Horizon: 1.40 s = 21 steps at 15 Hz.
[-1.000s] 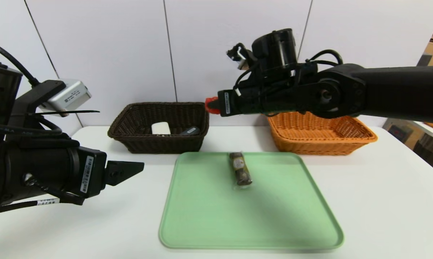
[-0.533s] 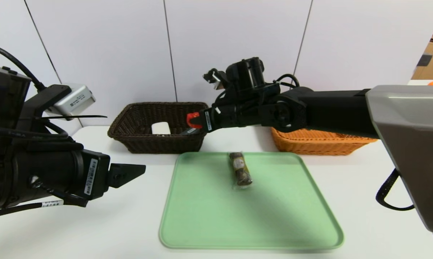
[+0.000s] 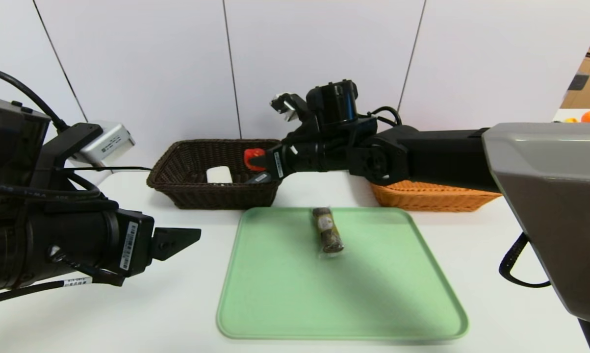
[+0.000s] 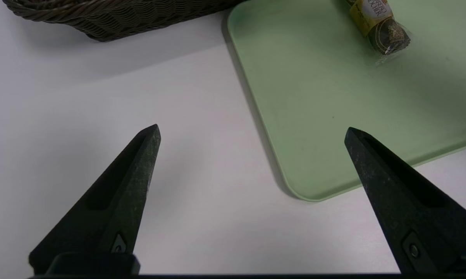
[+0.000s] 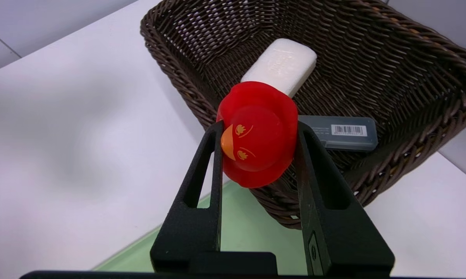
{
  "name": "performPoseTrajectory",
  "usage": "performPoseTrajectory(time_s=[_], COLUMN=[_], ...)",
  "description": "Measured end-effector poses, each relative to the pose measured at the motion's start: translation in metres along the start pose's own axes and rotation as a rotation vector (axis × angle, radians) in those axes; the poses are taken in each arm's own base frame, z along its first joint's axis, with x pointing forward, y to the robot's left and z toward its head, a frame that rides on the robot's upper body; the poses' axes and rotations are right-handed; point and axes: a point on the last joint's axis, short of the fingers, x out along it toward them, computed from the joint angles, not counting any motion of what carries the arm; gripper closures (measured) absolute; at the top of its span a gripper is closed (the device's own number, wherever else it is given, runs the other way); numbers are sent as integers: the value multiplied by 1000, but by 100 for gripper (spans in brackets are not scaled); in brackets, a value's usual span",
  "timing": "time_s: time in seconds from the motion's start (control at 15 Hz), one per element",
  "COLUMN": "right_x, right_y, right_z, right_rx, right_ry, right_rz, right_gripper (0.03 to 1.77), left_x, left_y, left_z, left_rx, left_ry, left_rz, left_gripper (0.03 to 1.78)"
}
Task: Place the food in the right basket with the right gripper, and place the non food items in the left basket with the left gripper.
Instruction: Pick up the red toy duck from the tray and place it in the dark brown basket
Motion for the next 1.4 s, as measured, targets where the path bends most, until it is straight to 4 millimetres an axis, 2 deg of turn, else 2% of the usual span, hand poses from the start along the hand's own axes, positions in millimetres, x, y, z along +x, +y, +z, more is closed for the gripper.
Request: performPoseTrajectory(time_s=[0.2,0.8,1.33,1.4], right_x=[6,25,25,25], right_y=[-4,-20,-30,-30], right_z=[-2,-25,-30,-31], right_rx=[-61,-146,-137,-136], right_ry=[-44,-47,-38,-37], right_rz=[7,-15,-9,-10], right_gripper=[124,125,125,114], left_x=[1,3,6,7], left_y=[0,0,0,0], left_z=[-1,-3,-5,-5], left_rx=[0,1,-2,-2], left_ry=[0,8,-2,0], left_rz=[0,0,-3,-3], left_gripper=[12,12,12,12])
